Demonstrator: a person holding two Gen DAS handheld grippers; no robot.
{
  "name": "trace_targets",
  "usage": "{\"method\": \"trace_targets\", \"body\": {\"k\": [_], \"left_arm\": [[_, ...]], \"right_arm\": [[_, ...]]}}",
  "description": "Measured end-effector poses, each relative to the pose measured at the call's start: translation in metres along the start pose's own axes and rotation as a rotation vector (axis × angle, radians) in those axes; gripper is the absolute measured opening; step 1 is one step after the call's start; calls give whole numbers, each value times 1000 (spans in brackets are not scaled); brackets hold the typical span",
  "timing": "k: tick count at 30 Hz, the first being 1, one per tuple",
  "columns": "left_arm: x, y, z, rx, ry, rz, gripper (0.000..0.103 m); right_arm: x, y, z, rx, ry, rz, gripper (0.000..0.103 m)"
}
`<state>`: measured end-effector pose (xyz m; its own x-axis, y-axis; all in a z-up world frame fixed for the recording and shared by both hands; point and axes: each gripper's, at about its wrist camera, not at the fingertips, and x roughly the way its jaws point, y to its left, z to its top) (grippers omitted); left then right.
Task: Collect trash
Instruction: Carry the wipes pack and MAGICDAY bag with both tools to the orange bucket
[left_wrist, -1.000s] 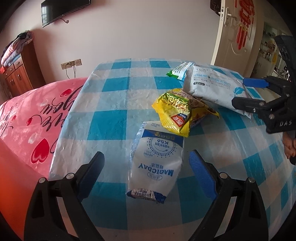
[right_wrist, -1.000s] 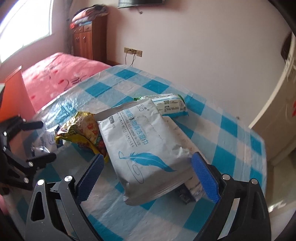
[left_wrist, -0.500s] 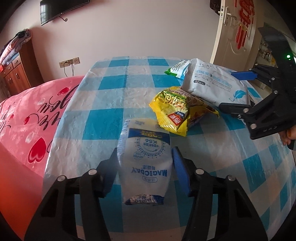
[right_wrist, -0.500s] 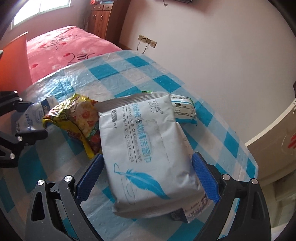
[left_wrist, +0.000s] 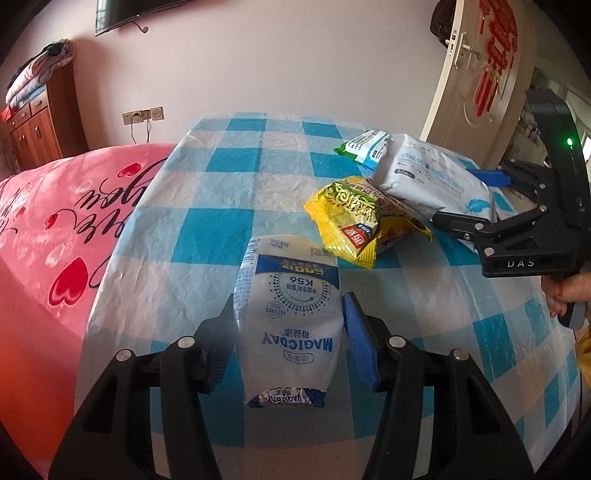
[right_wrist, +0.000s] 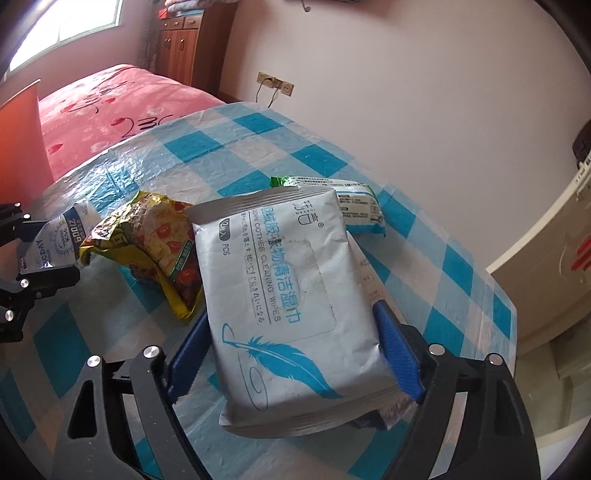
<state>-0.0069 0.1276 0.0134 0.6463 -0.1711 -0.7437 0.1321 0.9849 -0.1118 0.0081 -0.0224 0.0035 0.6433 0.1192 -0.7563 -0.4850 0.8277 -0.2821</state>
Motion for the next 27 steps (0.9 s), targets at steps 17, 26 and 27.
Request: {"method": "trace_targets", "body": {"k": [17, 26, 27], "left_arm": [[-44, 4, -21, -29, -61, -51, 57], [-82, 3, -24, -38, -122, -95, 57], [-86, 3, -23, -39, -132, -98, 57]], "right_arm": [[-62, -15, -41, 356, -72, 65, 80], [-90, -7, -64, 601, -98, 278, 80], [-93, -4, -63, 615, -102, 301, 80]]}}
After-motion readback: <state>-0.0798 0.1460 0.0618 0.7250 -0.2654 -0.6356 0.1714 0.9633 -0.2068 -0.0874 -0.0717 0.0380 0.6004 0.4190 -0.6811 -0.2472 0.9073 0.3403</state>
